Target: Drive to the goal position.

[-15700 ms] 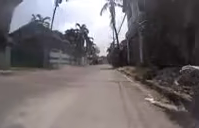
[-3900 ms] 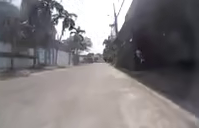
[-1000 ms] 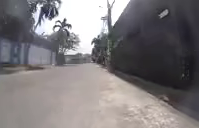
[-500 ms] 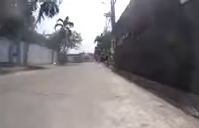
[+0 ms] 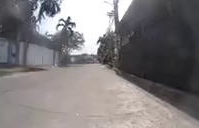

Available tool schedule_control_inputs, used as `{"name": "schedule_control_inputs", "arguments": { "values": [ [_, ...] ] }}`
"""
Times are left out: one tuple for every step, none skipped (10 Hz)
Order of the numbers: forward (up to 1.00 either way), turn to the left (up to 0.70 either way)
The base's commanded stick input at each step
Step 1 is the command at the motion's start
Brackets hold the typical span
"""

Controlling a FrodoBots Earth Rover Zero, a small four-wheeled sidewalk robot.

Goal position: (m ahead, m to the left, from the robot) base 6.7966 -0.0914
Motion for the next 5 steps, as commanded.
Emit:
{"name": "schedule_control_inputs", "arguments": {
  "values": [
    [1.00, -0.05],
    [1.00, 0.00],
    [1.00, 0.00],
    [1.00, 0.00],
    [1.00, 0.00]
  ]
}}
